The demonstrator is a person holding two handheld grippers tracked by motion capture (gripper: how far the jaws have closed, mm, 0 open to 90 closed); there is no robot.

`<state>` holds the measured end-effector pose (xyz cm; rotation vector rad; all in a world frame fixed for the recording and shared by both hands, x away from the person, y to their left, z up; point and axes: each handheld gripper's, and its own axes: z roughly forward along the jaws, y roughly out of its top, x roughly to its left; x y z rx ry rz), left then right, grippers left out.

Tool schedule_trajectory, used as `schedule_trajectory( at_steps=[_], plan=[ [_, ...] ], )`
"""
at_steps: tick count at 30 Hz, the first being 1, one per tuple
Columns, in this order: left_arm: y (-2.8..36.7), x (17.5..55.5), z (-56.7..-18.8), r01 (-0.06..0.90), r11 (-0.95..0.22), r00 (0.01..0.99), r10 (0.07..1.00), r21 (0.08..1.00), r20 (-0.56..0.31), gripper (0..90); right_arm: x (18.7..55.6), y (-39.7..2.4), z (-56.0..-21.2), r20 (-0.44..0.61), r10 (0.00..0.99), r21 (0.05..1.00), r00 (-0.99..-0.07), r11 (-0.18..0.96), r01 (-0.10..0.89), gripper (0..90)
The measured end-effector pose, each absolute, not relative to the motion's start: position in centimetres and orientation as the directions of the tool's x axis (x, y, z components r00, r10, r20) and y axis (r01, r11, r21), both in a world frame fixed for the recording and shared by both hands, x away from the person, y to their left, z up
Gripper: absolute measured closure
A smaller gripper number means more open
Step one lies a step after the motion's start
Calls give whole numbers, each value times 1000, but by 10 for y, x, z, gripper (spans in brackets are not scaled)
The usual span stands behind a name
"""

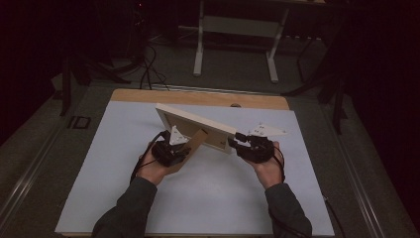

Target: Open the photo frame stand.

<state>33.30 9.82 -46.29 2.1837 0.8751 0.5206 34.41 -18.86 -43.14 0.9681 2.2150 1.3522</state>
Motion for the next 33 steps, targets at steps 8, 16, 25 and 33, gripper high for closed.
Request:
schedule_trajectory(
  at_steps=[8, 16, 25, 33],
  plan=[
    [98, 328, -467, 424, -522, 700, 707, 741, 97, 738, 340, -187, -434, 30, 716, 883, -697, 307, 354, 593],
    [96, 325, -469, 418, -526, 710, 698, 740, 95, 731, 337, -186, -435, 10, 714, 881, -700, 325, 345, 590],
    [97, 322, -471, 411, -525, 720, 688, 746, 88, 672, 335, -186, -437, 16, 717, 882, -697, 318, 347, 592],
    [100, 323, -470, 419, -503, 722, 689, 756, 58, 620, 335, -190, -439, 20, 721, 881, -693, 314, 353, 568]
  ],
)
